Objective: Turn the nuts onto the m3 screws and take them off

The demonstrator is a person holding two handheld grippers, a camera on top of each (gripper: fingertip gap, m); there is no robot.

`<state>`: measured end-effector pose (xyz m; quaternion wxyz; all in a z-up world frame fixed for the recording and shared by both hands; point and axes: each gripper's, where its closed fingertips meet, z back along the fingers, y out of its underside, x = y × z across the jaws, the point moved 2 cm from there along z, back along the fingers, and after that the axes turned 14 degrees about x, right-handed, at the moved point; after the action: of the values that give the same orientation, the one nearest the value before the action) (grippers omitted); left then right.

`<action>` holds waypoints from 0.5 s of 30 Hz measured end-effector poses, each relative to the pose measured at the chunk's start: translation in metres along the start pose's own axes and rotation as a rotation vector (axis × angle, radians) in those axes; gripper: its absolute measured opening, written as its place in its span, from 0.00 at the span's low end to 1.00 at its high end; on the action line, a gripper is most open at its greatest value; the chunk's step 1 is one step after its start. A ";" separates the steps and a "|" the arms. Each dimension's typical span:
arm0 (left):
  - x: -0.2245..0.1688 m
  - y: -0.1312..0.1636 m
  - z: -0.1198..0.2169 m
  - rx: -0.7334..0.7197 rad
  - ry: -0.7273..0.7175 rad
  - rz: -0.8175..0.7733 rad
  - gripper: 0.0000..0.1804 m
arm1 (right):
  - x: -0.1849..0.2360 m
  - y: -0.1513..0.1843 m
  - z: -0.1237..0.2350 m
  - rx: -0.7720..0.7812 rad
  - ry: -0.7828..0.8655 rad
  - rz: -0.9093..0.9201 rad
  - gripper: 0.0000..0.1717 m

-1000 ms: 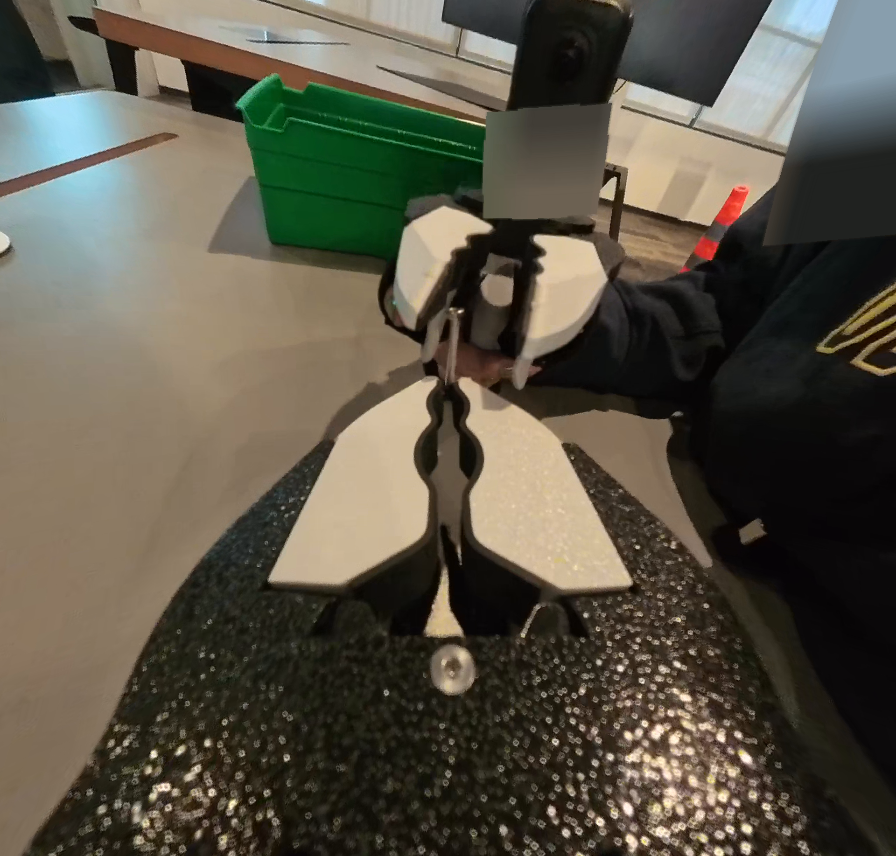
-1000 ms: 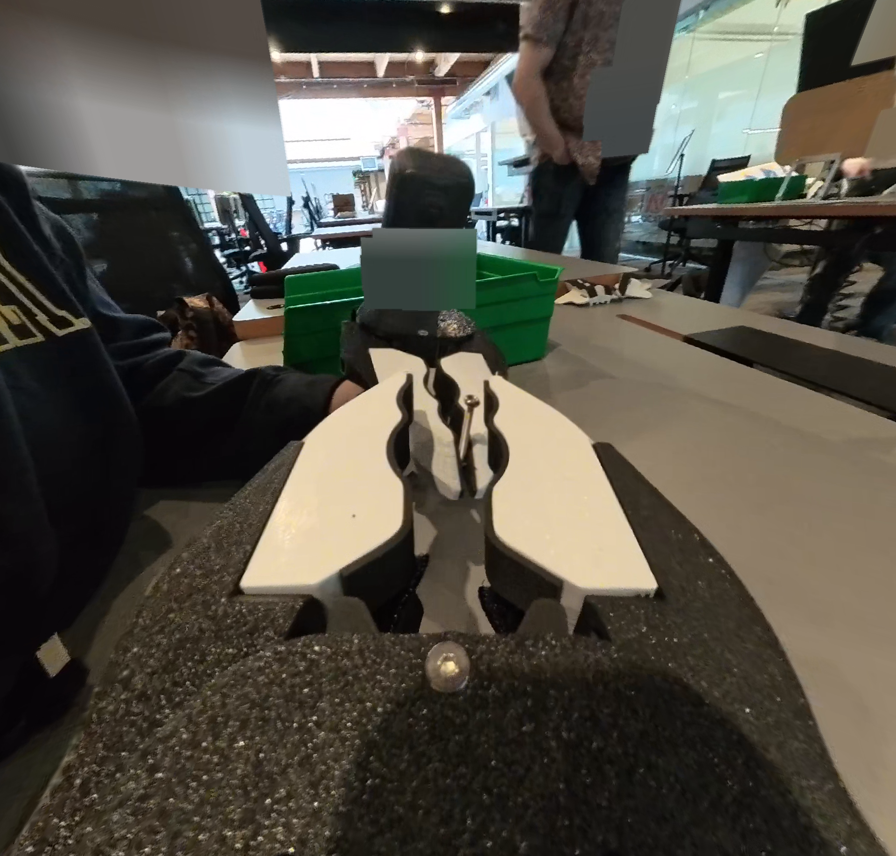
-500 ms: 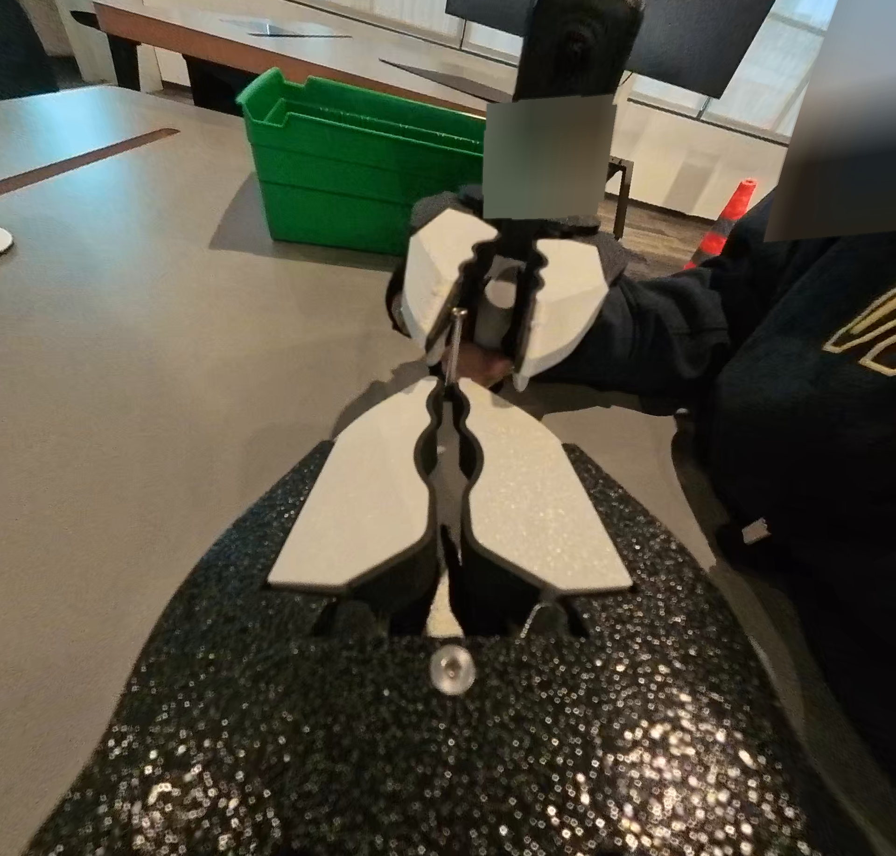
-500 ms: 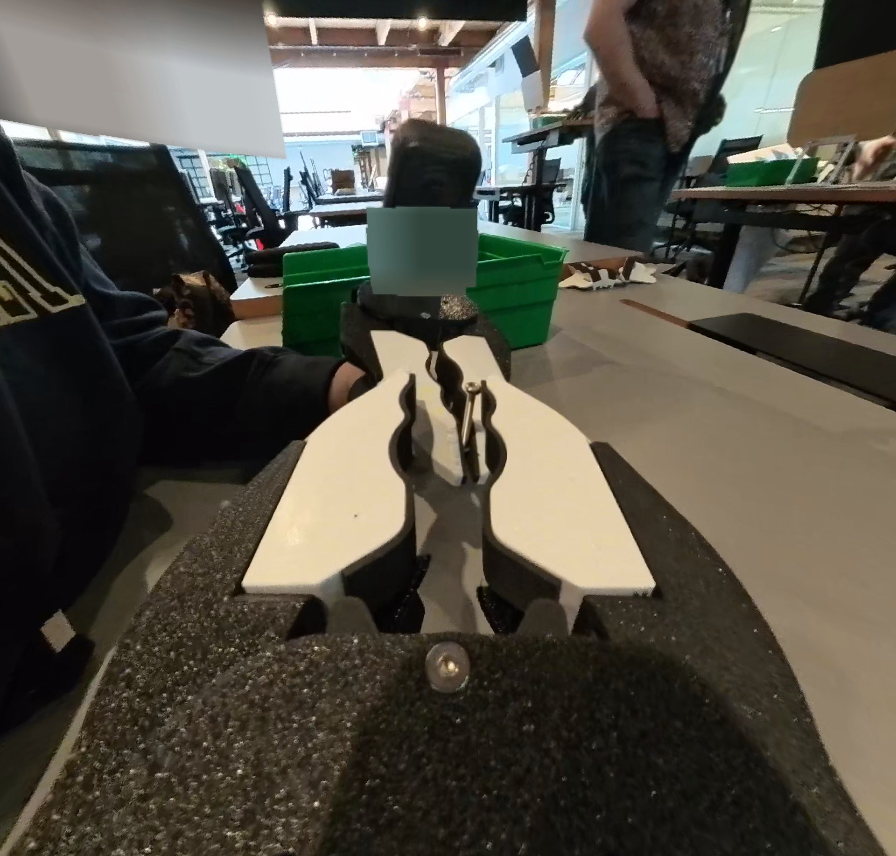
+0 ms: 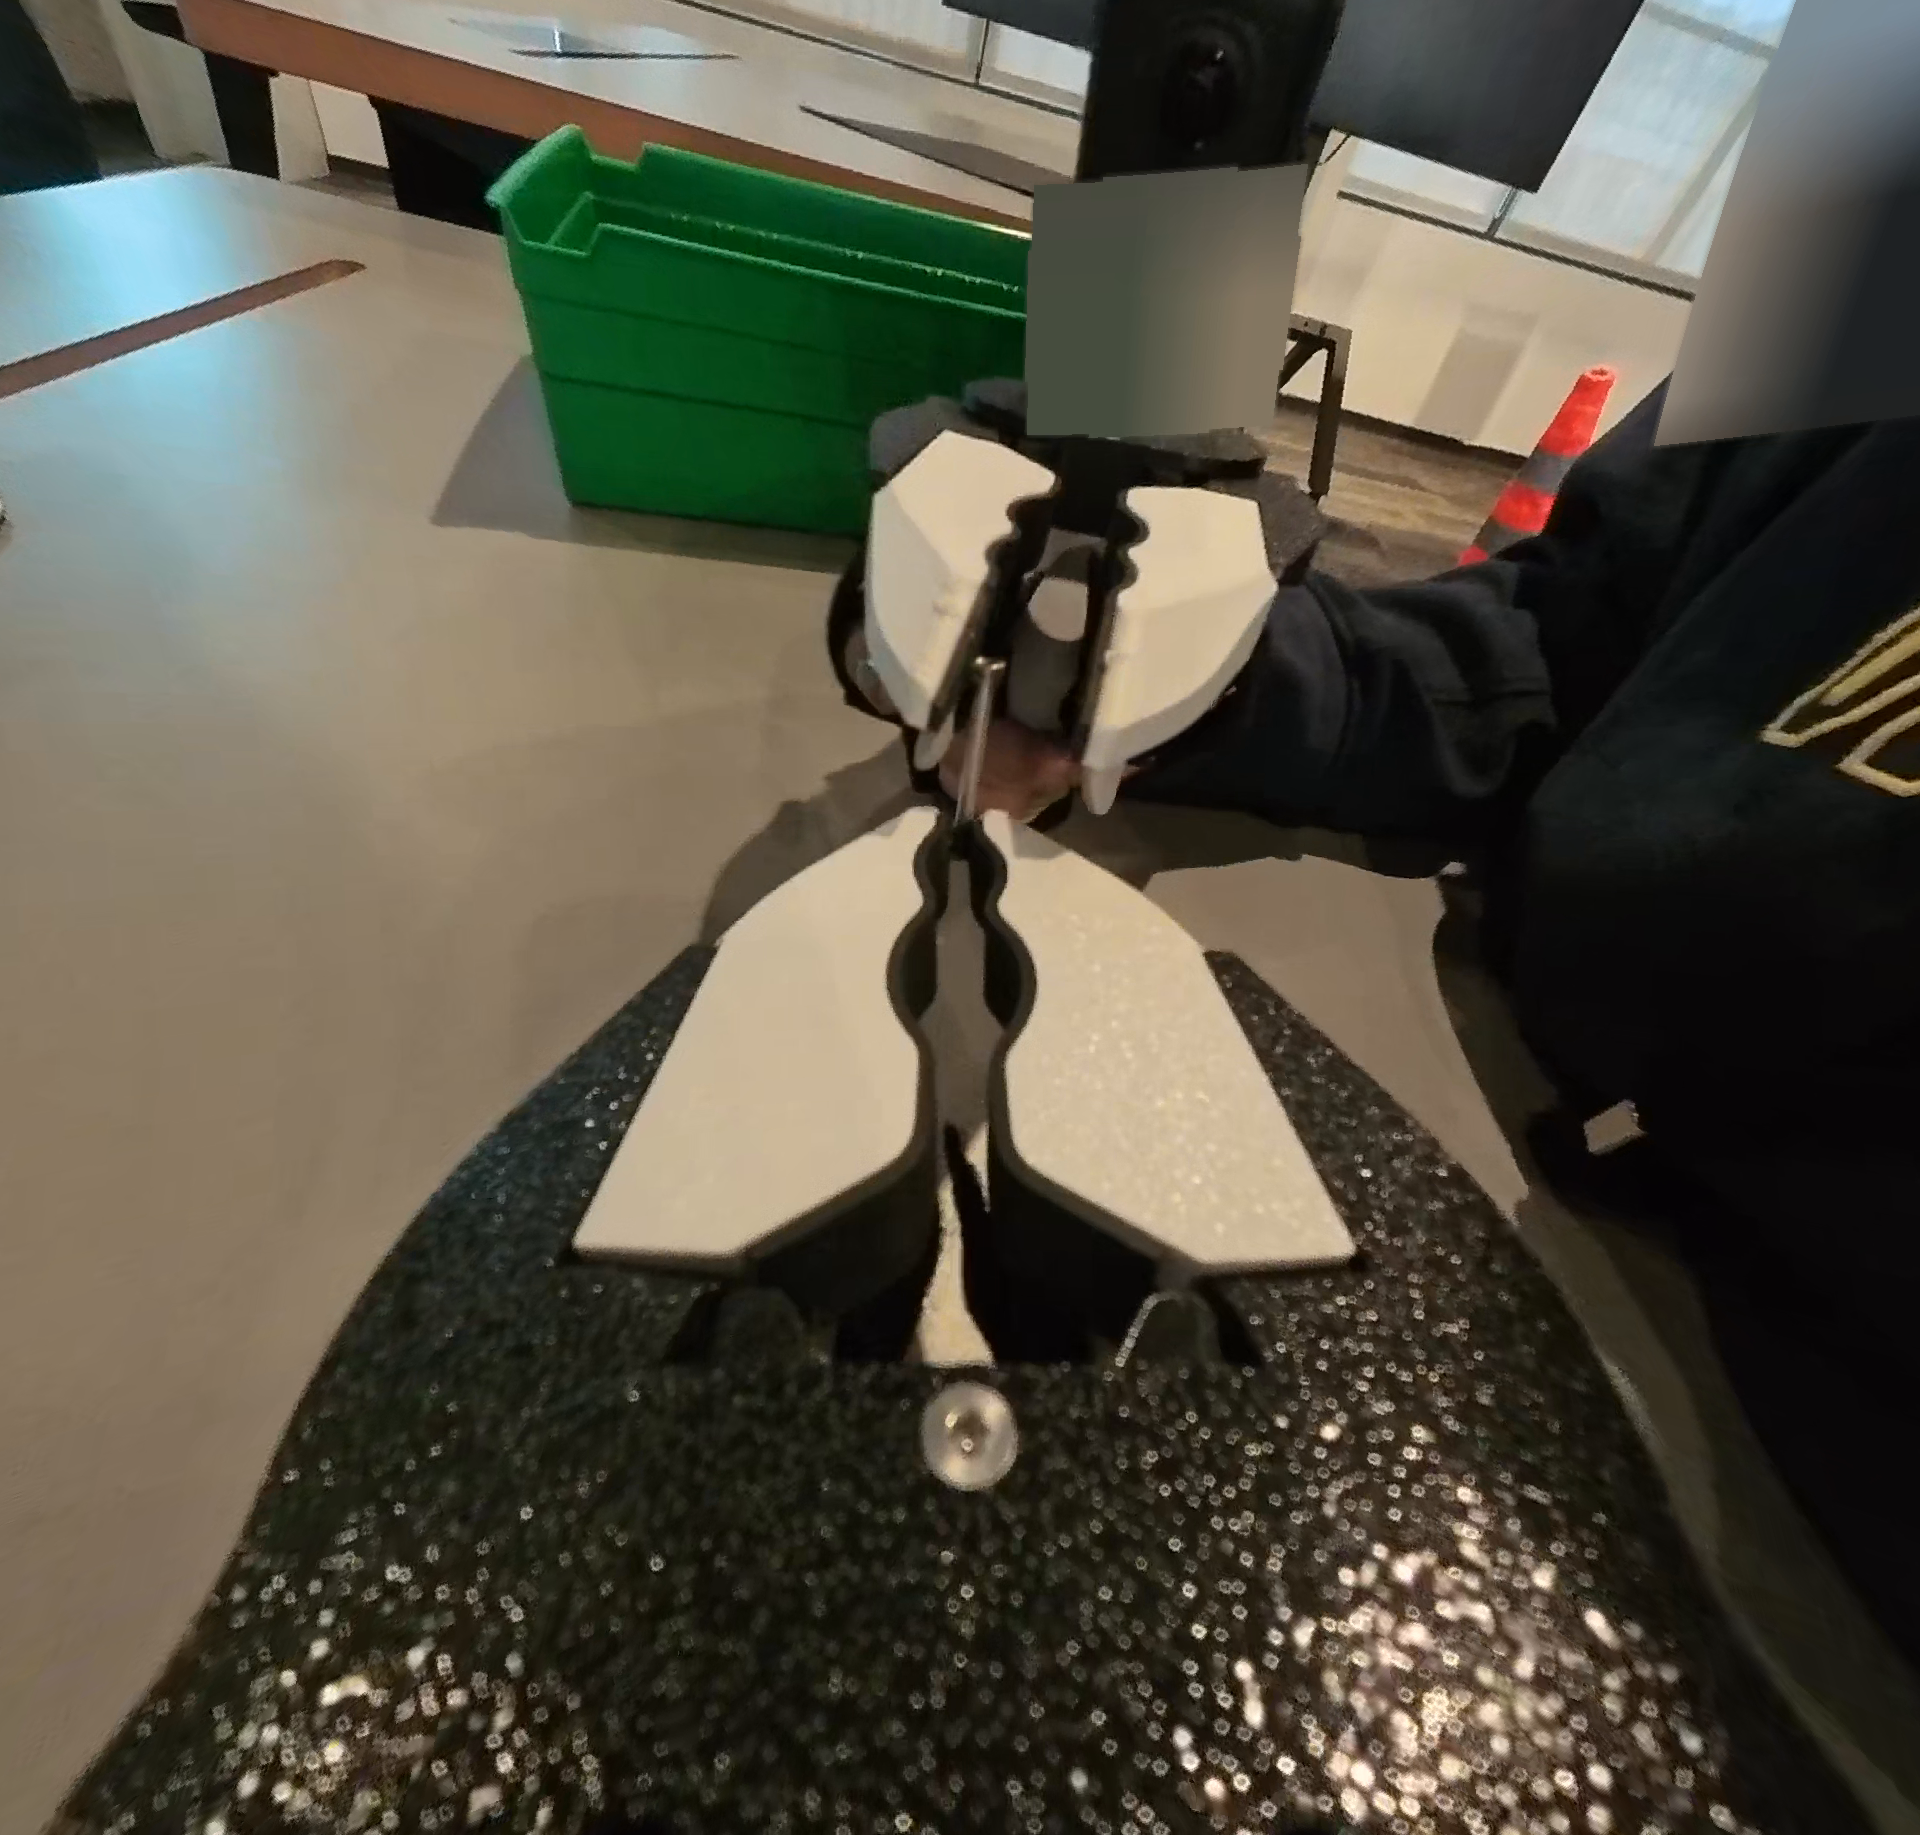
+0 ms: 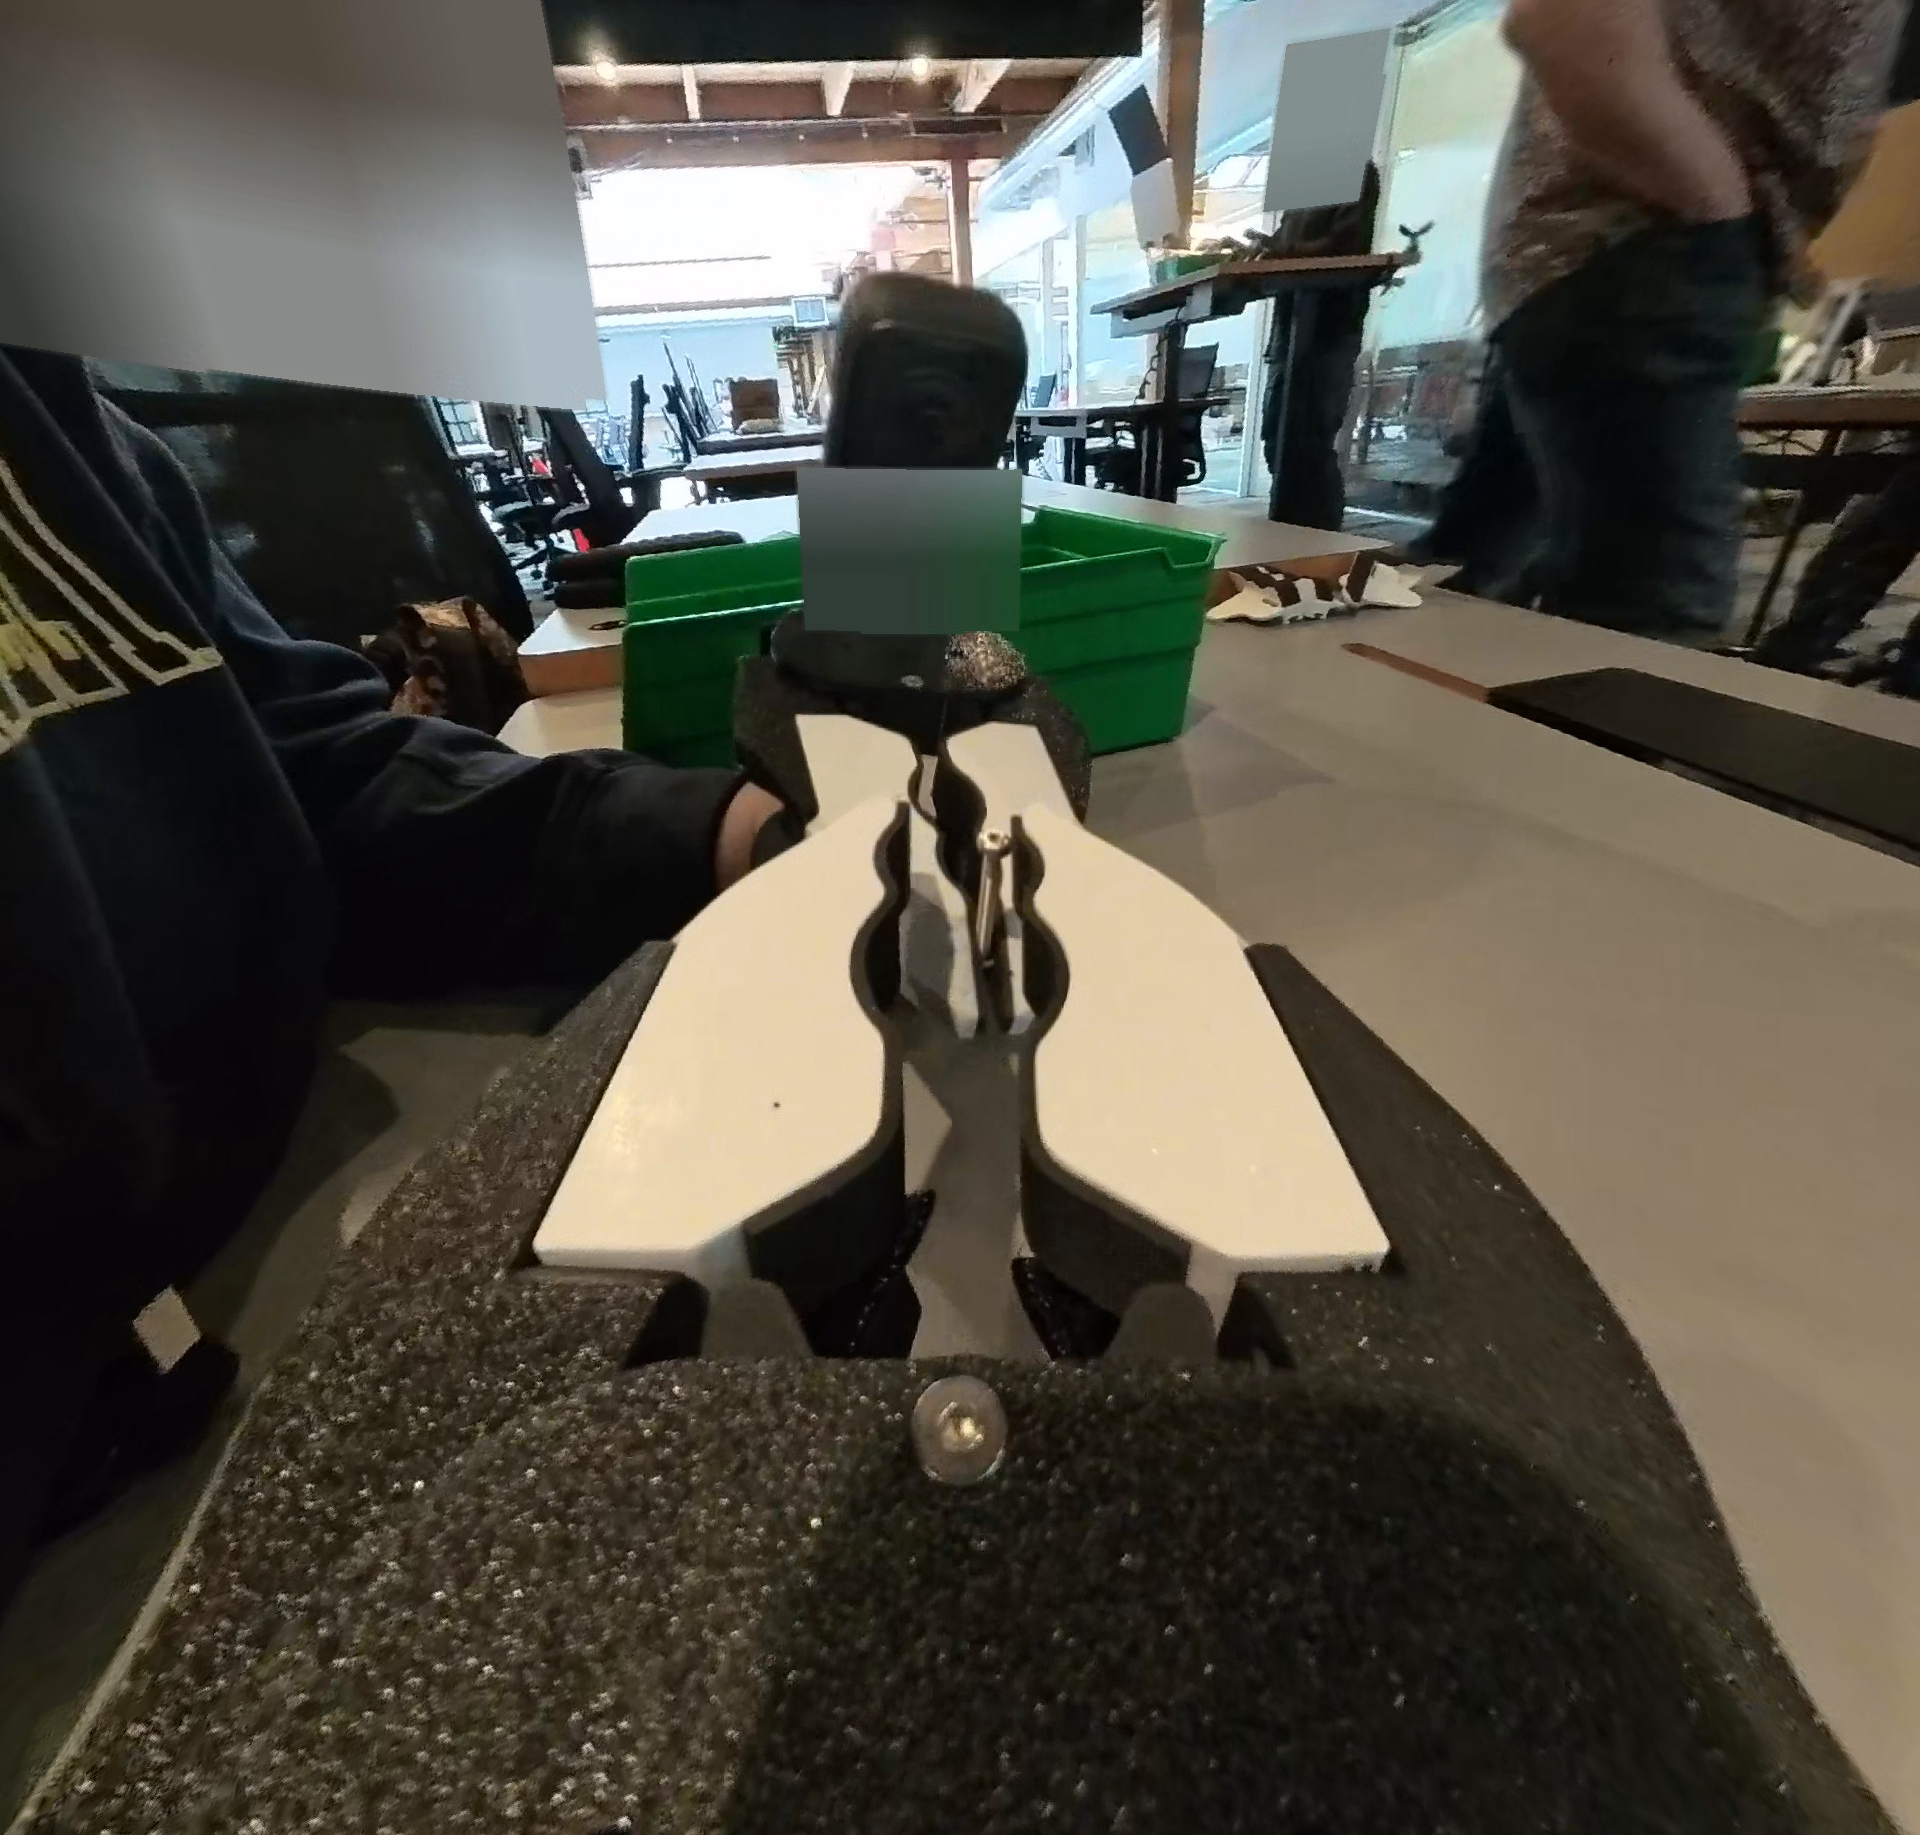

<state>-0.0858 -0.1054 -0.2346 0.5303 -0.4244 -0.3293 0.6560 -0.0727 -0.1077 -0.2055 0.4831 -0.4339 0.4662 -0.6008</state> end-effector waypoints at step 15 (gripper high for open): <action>0.002 -0.001 0.002 -0.017 -0.007 0.007 0.02 | -0.005 0.000 0.006 -0.009 0.023 -0.012 0.09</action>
<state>-0.0869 -0.1036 -0.2329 0.5233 -0.4276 -0.3353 0.6564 -0.0664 -0.1041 -0.2045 0.4722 -0.4321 0.4718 -0.6064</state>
